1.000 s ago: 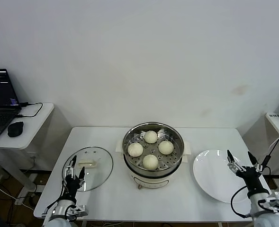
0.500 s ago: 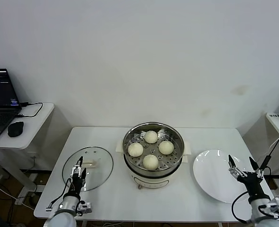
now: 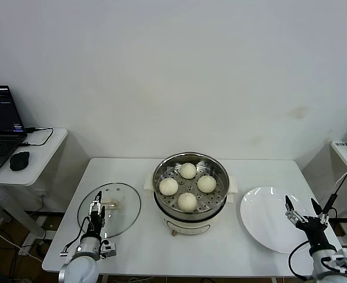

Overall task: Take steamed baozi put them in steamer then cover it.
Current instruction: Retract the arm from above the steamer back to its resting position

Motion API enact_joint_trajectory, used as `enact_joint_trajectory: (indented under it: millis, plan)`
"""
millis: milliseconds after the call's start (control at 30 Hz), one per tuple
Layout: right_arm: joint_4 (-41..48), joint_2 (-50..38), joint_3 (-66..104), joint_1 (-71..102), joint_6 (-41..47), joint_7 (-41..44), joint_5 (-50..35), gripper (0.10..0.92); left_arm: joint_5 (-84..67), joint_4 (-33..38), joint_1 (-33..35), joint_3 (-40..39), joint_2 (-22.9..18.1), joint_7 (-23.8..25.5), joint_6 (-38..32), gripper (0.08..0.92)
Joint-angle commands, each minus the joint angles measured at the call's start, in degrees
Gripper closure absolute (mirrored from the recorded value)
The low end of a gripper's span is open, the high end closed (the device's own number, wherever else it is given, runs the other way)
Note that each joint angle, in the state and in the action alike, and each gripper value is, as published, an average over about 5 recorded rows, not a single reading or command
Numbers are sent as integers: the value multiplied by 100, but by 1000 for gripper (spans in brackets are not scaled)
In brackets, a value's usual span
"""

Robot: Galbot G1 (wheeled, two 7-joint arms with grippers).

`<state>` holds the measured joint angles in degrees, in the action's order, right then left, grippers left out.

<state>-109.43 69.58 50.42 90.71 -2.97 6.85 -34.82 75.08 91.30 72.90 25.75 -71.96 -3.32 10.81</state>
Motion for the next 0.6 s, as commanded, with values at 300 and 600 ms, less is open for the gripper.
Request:
enact_joint_trajectory:
  millis: [300, 600]
  plan:
    - [57, 38, 24, 27, -22, 8, 19, 203, -31, -328, -387, -103, -82, 52, 277, 177]
    - [132, 81, 9, 28, -59, 28, 75, 203, -109, -578, -547, -170, -194, -74, 323, 177]
